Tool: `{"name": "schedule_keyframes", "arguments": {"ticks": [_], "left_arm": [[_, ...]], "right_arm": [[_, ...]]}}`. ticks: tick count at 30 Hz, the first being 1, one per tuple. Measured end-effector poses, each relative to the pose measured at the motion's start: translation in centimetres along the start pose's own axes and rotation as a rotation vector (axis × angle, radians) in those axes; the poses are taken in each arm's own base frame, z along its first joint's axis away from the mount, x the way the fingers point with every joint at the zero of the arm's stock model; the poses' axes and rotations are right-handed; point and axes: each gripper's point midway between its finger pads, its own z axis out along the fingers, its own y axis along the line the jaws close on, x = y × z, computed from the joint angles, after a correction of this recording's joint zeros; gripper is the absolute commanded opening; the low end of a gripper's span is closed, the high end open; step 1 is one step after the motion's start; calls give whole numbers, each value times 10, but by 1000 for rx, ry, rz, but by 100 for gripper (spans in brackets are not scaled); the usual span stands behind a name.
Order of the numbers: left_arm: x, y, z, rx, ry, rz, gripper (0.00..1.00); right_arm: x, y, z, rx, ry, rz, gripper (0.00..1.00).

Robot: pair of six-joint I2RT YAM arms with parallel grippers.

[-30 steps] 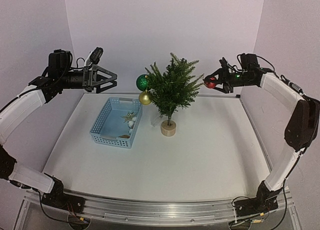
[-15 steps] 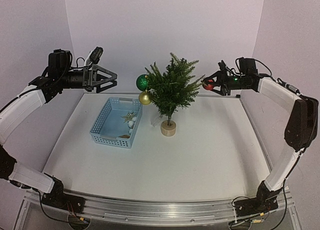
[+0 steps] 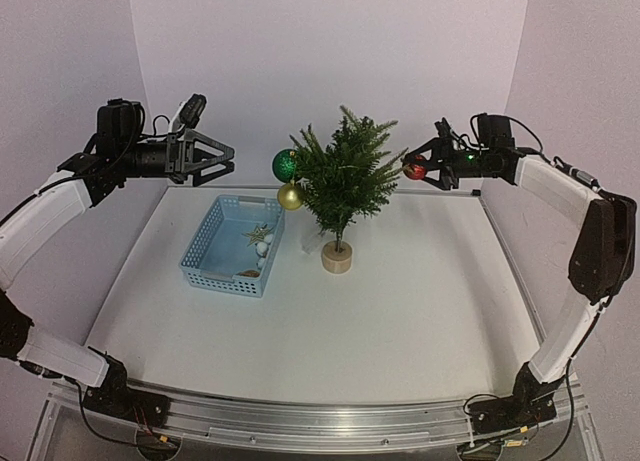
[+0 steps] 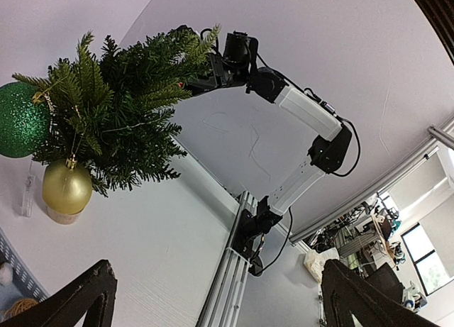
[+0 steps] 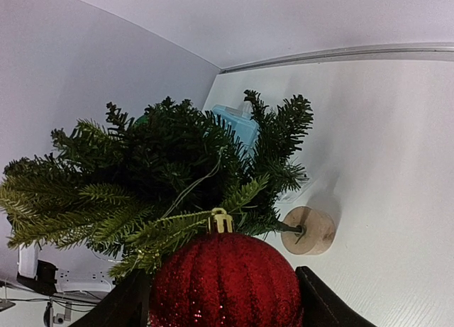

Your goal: Decorate the small christmas tree

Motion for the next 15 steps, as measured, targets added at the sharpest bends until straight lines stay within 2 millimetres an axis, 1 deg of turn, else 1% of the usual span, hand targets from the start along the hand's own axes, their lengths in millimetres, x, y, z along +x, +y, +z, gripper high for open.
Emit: {"name": "schedule_keyframes", "arguments": {"ticks": [9,11,15], "left_arm": [[1,3,1,-2,3,-6,100],[1,3,1,-2,4,-7,100],[1,4,2,-2,4,-7,99]], "right_arm": [[0,0,0,0,0,-1,71],[0,0,0,0,0,-1,73],[0,0,0,0,0,4,80]]}}
